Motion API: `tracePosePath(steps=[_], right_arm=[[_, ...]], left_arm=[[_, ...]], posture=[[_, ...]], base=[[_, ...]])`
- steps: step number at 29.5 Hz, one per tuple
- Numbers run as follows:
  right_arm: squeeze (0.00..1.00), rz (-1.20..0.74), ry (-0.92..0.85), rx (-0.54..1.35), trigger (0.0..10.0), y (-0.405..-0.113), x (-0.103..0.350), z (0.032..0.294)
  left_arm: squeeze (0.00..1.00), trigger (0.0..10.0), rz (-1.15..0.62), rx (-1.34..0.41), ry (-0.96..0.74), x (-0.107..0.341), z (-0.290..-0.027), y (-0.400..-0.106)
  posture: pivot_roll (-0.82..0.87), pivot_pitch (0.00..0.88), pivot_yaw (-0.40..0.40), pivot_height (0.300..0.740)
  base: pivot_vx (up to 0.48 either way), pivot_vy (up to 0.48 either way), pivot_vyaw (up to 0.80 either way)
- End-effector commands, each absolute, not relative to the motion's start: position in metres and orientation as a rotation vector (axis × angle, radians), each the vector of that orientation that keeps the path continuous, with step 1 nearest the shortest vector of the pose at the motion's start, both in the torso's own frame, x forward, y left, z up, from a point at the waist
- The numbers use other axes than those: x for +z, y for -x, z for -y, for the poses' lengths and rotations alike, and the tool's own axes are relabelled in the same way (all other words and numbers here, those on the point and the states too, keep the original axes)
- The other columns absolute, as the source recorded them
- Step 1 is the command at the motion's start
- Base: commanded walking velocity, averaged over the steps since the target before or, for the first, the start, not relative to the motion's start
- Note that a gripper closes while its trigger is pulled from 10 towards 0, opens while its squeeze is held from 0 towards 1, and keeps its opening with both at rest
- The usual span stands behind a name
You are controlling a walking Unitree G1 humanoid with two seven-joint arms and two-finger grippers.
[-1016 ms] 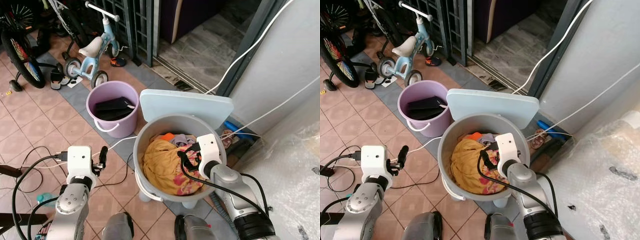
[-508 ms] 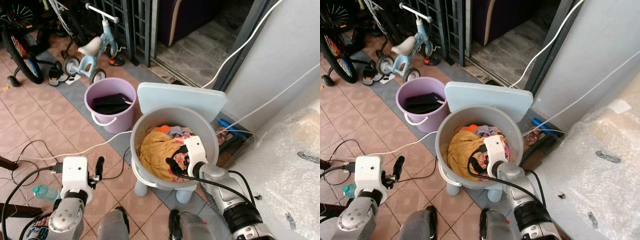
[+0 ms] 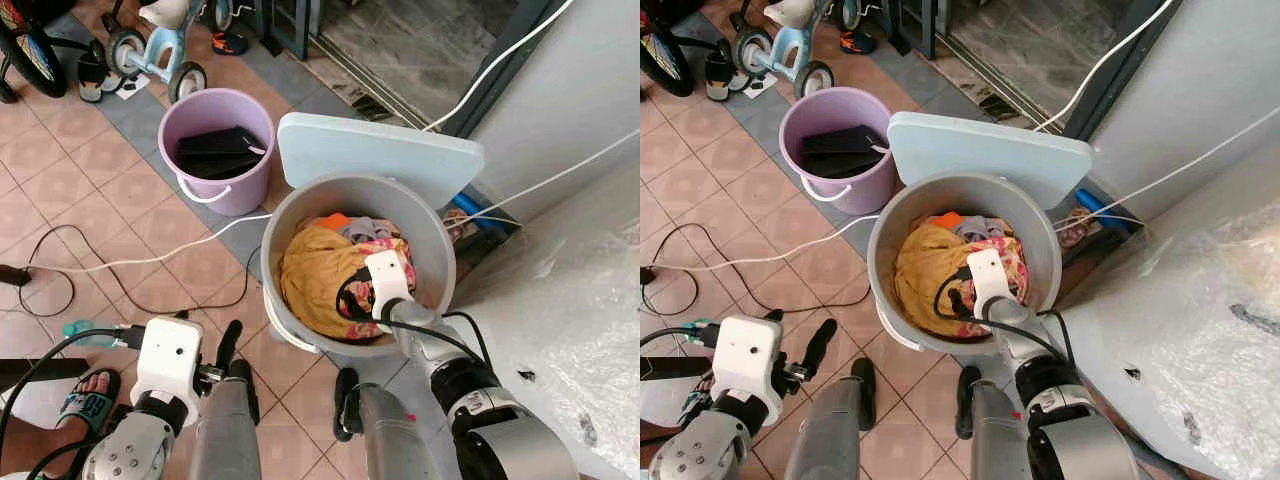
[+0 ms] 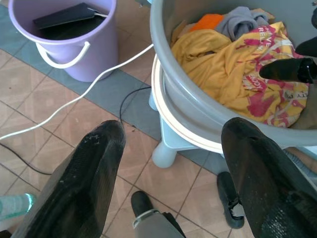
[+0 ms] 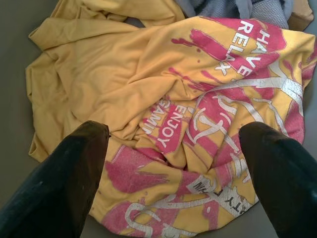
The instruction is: Clothes washing
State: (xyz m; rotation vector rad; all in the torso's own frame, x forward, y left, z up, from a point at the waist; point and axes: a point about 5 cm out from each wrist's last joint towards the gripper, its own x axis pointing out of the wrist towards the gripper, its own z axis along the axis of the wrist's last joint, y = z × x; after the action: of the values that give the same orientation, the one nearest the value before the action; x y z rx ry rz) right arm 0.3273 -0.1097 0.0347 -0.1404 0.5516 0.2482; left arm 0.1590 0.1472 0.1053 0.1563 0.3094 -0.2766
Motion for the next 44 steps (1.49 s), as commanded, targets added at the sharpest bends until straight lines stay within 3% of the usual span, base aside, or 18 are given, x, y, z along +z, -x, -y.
tracePosePath(steps=[1, 9, 12, 15, 22, 28, 34, 38, 44], right_arm=[[0.0, -0.616, 0.161, 0.213, 10.0, -0.318, 0.019, 0.117], [0.0, -0.672, 0.169, 0.22, 10.0, -0.319, 0.016, 0.114], [0.0, -0.667, 0.168, 0.252, 10.0, -0.321, 0.017, 0.11], [0.0, -0.656, 0.122, 0.308, 10.0, -0.324, 0.023, 0.099], [0.0, -0.659, 0.107, 0.369, 10.0, -0.325, 0.026, 0.084], [0.0, -0.646, 0.155, 0.411, 10.0, -0.325, 0.029, 0.069], [0.0, -0.585, 0.202, 0.45, 10.0, -0.329, 0.04, 0.047], [0.0, -0.602, 0.265, 0.438, 10.0, -0.325, 0.035, 0.042], [0.0, -0.612, 0.406, 0.423, 10.0, -0.324, 0.033, 0.044]], left_arm=[[0.0, 10.0, -0.342, -0.308, -0.164, 0.103, -0.143, -0.157], [0.0, 10.0, -0.307, -0.269, -0.272, 0.094, -0.157, -0.174], [0.0, 10.0, -0.285, -0.212, -0.343, 0.087, -0.176, -0.188], [0.0, 10.0, -0.356, -0.029, -0.361, 0.07, -0.213, -0.203], [0.0, 10.0, -0.338, 0.071, -0.393, 0.065, -0.243, -0.209], [0.0, 10.0, -0.302, 0.062, -0.389, 0.07, -0.239, -0.212], [0.0, 10.0, -0.19, -0.113, -0.336, 0.084, -0.201, -0.217], [0.0, 10.0, -0.186, -0.17, -0.341, 0.085, -0.183, -0.231], [0.0, 10.0, -0.189, -0.209, -0.348, 0.091, -0.174, -0.222]], posture=[[0.21, 0.514, -0.082, 0.74], [0.21, 0.51, -0.106, 0.74], [0.2, 0.506, -0.122, 0.74], [0.19, 0.494, -0.158, 0.74], [0.18, 0.511, -0.188, 0.74], [0.19, 0.534, -0.197, 0.74], [0.2, 0.531, -0.197, 0.74], [0.22, 0.538, -0.203, 0.74], [0.24, 0.556, -0.215, 0.74]], base=[[0.0, 0.0, 0.0], [0.0, 0.0, 0.0], [0.0, 0.0, 0.0], [0.0, 0.0, 0.0], [0.0, 0.0, 0.0], [0.0, 0.0, 0.0], [0.0, 0.0, 0.0], [0.0, 0.0, 0.0], [0.0, 0.0, 0.0]])
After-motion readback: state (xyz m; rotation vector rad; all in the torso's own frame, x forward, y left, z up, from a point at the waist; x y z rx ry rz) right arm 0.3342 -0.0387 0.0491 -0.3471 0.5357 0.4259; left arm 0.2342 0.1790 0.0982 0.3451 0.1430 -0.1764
